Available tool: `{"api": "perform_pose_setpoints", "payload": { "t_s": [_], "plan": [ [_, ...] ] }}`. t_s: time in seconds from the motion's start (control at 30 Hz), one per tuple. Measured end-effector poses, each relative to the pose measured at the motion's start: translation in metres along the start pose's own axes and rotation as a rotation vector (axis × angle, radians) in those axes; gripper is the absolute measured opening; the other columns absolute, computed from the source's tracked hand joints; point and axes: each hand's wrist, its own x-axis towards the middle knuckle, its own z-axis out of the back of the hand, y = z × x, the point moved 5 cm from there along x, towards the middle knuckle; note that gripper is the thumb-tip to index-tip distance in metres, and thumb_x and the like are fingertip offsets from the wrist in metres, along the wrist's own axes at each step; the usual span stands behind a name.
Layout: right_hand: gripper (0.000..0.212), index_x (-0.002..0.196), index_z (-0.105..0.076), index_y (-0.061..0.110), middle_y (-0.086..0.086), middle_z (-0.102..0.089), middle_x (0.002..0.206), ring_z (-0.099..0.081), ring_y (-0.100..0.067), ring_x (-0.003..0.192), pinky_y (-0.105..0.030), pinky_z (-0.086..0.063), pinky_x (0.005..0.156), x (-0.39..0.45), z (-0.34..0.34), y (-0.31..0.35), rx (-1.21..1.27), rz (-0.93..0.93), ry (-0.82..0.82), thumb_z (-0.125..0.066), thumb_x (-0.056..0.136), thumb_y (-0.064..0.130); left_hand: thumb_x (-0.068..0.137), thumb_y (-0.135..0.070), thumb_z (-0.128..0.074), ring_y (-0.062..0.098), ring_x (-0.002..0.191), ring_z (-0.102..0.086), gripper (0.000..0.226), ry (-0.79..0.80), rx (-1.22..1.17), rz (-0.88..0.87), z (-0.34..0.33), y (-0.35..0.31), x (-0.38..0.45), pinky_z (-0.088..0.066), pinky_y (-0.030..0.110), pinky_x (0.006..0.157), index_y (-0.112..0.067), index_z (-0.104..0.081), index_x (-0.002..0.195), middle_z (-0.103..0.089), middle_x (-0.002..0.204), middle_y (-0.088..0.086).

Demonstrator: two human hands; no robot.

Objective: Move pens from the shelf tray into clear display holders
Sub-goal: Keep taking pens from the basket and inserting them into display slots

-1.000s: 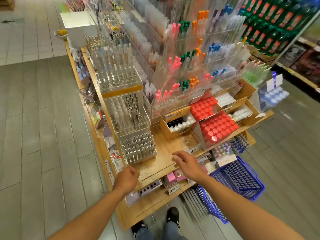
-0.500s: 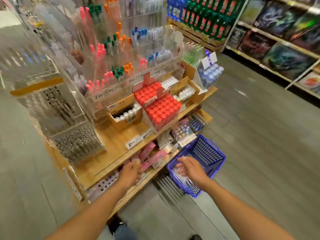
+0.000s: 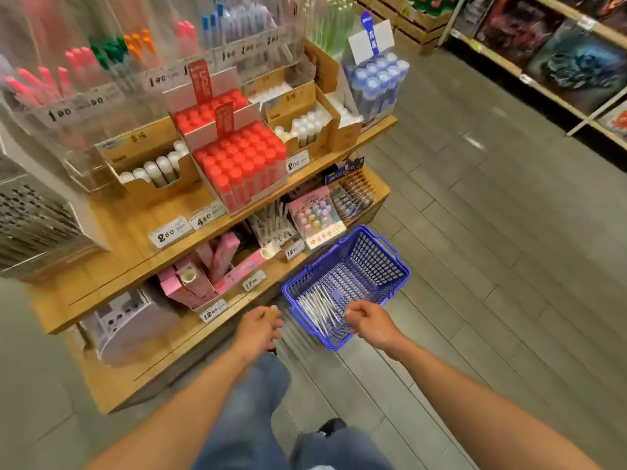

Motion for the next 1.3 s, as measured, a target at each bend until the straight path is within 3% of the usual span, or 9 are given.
{"api": "perform_pose_setpoints", "payload": {
  "t_s": [0.2,0.3,0.37,0.53,0.67,0.77,0.97,1.07,1.3],
  "plan": [
    [0.014,0.086,-0.061,0.012,0.0,-0.058,0.081,-0.056,-0.016,0.07,-0.041,-0.054,0.075,0.104,-0.018,-0.059,-0.039,-0.07,0.011,-0.054,0.093,0.003,0.105,-0.027,-0.046,0.017,0.071,-0.052,0.025,0.012,-0.055,0.073,-0.041,0.021,0.097,-0.043,0.024,0.057,-0.006,-0.062,0.104,-0.062,0.088,0.008],
    [0.015,0.083,-0.059,0.016,0.01,-0.053,0.081,-0.056,-0.007,0.062,-0.029,-0.052,0.064,0.161,-0.03,-0.096,-0.079,-0.099,0.024,-0.056,0.094,0.007,0.105,-0.026,-0.046,0.016,0.069,-0.056,0.026,-0.006,-0.08,0.098,-0.057,0.036,0.162,-0.047,0.021,0.053,-0.006,-0.062,0.105,-0.064,0.091,0.01],
    [0.017,0.08,-0.057,0.02,0.004,-0.058,0.073,-0.056,-0.009,0.056,-0.023,-0.048,0.057,0.201,-0.037,-0.122,-0.127,-0.116,0.035,-0.058,0.094,0.011,0.105,-0.026,-0.045,0.016,0.071,-0.058,0.025,-0.011,-0.091,0.098,-0.068,0.049,0.206,-0.049,0.023,0.058,-0.008,-0.062,0.104,-0.066,0.093,0.01],
    [0.03,0.066,-0.053,0.023,0.004,-0.054,0.059,-0.052,-0.012,0.06,-0.021,-0.04,0.057,0.302,-0.064,-0.202,-0.29,-0.114,0.055,-0.058,0.092,0.009,0.103,-0.027,-0.049,0.019,0.07,-0.057,0.02,-0.05,-0.183,0.047,-0.092,0.092,0.302,-0.044,0.029,0.06,-0.012,-0.06,0.098,-0.066,0.093,0.01],
    [0.037,0.055,-0.05,0.023,-0.005,-0.051,0.065,-0.049,-0.011,0.07,-0.024,-0.034,0.062,0.38,-0.096,-0.267,-0.402,-0.11,0.071,-0.055,0.088,0.006,0.104,-0.03,-0.048,0.016,0.064,-0.055,0.023,-0.113,-0.25,0.002,-0.109,0.13,0.362,-0.043,0.024,0.051,-0.011,-0.058,0.095,-0.063,0.084,0.007],
    [0.028,0.063,-0.053,0.022,-0.005,-0.053,0.08,-0.049,-0.01,0.081,-0.024,-0.041,0.069,0.424,-0.117,-0.307,-0.5,-0.133,0.118,-0.055,0.09,0.014,0.105,-0.028,-0.044,0.015,0.059,-0.05,0.024,-0.148,-0.29,-0.026,-0.123,0.147,0.392,-0.039,0.02,0.046,-0.012,-0.055,0.091,-0.059,0.078,0.006],
    [0.011,0.088,-0.061,0.01,-0.017,-0.057,0.097,-0.057,-0.024,0.089,-0.031,-0.049,0.08,0.472,-0.15,-0.356,-0.71,-0.181,0.204,-0.052,0.092,0.015,0.105,-0.033,-0.046,0.021,0.083,-0.061,0.025,-0.171,-0.285,-0.008,-0.141,0.173,0.418,-0.051,0.029,0.067,-0.014,-0.061,0.099,-0.067,0.096,0.007],
    [0.033,0.12,-0.061,-0.001,-0.019,-0.061,0.123,-0.06,-0.033,0.114,-0.037,-0.049,0.093,0.484,-0.16,-0.372,-0.779,-0.204,0.211,-0.053,0.091,0.014,0.105,-0.034,-0.046,0.024,0.092,-0.064,0.025,-0.164,-0.267,-0.011,-0.146,0.179,0.422,-0.055,0.031,0.075,-0.015,-0.061,0.103,-0.068,0.104,0.009],
    [0.037,0.126,-0.057,0.004,-0.012,-0.059,0.132,-0.06,-0.031,0.117,-0.037,-0.051,0.09,0.506,-0.184,-0.398,-1.0,-0.202,0.223,-0.058,0.089,0.006,0.104,-0.034,-0.047,0.023,0.091,-0.066,0.026,-0.2,-0.29,-0.062,-0.144,0.189,0.441,-0.055,0.031,0.077,-0.013,-0.062,0.108,-0.07,0.102,0.007]
  ]
}}
